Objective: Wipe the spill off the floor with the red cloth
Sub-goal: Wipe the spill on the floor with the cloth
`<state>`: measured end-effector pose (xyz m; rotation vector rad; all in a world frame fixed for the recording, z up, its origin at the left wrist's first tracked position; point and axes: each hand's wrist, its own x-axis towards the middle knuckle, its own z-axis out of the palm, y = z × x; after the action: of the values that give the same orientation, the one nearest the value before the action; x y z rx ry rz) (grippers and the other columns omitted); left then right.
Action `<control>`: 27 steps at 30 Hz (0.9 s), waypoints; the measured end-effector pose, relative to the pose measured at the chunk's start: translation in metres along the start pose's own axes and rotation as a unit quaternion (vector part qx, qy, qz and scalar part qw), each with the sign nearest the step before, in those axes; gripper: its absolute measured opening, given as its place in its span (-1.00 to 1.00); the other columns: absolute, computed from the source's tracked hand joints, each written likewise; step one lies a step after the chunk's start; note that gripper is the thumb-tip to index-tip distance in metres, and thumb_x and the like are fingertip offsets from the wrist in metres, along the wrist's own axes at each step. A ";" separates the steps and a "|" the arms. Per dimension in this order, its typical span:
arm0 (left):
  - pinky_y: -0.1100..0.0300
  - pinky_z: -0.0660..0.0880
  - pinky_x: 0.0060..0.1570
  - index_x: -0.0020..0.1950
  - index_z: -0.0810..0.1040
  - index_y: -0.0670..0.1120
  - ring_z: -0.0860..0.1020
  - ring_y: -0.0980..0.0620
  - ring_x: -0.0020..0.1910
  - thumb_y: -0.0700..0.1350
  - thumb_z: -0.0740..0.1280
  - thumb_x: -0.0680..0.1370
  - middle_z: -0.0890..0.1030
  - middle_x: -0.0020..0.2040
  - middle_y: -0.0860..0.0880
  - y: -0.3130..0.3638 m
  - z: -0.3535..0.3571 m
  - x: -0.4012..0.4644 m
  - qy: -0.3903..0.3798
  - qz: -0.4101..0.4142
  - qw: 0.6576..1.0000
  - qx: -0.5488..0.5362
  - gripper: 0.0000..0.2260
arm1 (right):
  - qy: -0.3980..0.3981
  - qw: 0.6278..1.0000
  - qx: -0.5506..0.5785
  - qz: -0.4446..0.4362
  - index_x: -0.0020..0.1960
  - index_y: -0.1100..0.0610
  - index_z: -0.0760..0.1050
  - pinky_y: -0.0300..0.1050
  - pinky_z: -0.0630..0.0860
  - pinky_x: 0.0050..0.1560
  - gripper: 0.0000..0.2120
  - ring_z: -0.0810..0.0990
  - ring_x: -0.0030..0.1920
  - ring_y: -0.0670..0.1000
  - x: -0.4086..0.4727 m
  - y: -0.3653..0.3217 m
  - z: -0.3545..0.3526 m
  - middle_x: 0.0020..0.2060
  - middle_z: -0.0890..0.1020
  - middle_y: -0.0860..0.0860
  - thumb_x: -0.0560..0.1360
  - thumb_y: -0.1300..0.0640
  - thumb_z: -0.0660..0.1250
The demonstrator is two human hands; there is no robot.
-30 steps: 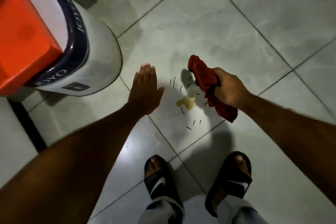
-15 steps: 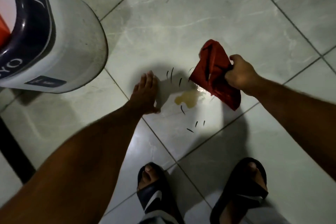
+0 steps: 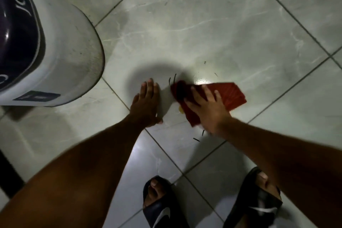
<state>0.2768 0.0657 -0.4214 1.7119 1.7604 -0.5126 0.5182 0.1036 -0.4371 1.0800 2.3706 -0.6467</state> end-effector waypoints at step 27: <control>-0.19 -0.03 0.51 0.54 -0.30 -0.15 -0.28 -0.18 0.54 0.25 0.56 0.19 -0.32 0.56 -0.17 -0.013 0.000 0.001 0.023 -0.008 0.999 -0.022 0.29 | 0.019 0.997 -0.049 -0.052 0.55 -0.15 -0.17 0.56 -0.15 0.37 -0.06 -0.25 0.50 0.40 0.065 -0.032 -0.033 0.58 -0.22 0.11 0.38 -0.14 0.37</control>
<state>0.2636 0.0656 -0.4242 1.6936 1.8051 -0.4402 0.4480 0.1414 -0.4416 0.9410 2.4761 -0.5437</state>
